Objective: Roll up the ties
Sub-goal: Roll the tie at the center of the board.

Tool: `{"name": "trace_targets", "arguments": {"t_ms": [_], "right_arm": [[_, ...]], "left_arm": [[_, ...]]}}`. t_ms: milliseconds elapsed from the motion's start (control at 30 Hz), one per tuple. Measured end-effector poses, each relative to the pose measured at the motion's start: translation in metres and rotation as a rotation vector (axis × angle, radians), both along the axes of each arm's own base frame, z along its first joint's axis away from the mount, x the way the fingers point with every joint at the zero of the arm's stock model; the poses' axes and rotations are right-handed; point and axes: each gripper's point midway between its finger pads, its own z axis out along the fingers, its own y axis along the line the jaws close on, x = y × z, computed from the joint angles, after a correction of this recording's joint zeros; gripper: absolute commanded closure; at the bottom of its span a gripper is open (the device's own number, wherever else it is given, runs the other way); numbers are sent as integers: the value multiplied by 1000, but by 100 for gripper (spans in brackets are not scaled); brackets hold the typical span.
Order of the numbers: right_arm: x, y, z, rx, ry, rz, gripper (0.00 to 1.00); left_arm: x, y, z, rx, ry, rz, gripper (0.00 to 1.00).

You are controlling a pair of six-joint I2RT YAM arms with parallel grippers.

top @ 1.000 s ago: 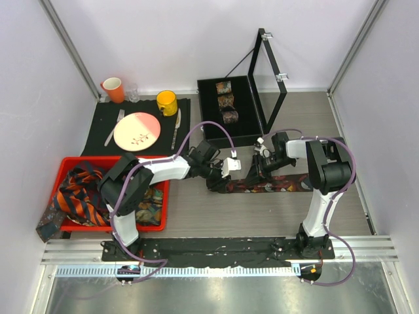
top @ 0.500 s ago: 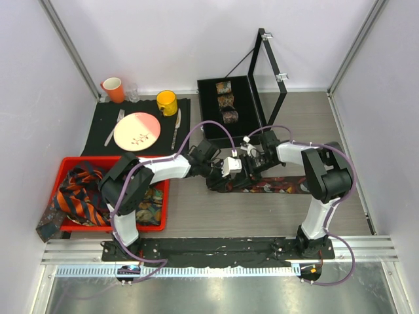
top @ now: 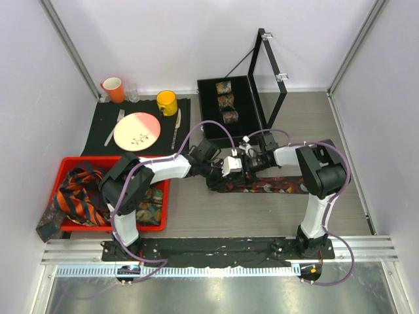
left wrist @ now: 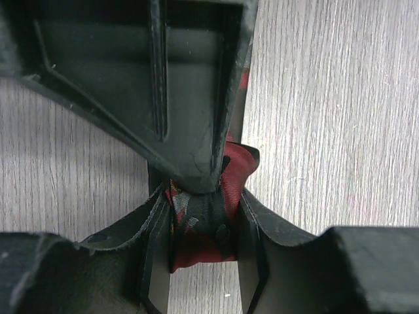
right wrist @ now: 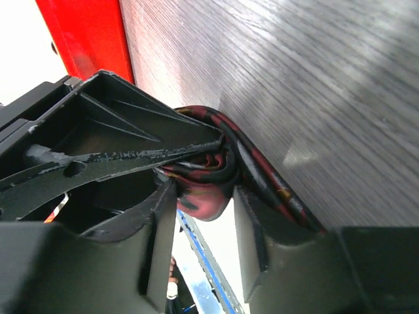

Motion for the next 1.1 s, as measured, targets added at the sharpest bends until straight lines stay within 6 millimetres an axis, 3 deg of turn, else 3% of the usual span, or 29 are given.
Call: {"name": "trace_targets", "arguments": {"t_ms": [33,67,133,233,300,367,533,733,867,967,1100], "right_arm": [[-1,1,-1,6,6,3,67],[-1,1,-1,12,11,5,84],[-2,1,0,27,15,13,99],[-3,0,-1,36,12,20,99],[-2,-2,-3,39,17,20,99],[-2,-6,-7,37,31,17,99],[-3,-15,-13,16,39,15,99],[-2,-16,-15,5,21,26,99],[-2,-16,-15,3,18,27,99],[-2,-16,-15,3,17,27,99],[-2,-16,-15,2,17,26,98]], "left_arm": [[0,0,0,1,2,2,70],[0,0,0,1,4,5,69],[0,0,-1,2,7,10,66],[0,0,-1,3,17,21,49],[1,-1,-1,0,18,28,31],[0,-2,1,-7,30,36,22],[2,5,1,-31,18,62,17],[5,7,3,-61,8,87,18],[10,-2,5,-99,-2,93,26],[11,-6,1,-112,1,84,36],[5,-10,-1,-116,0,55,65]]}}
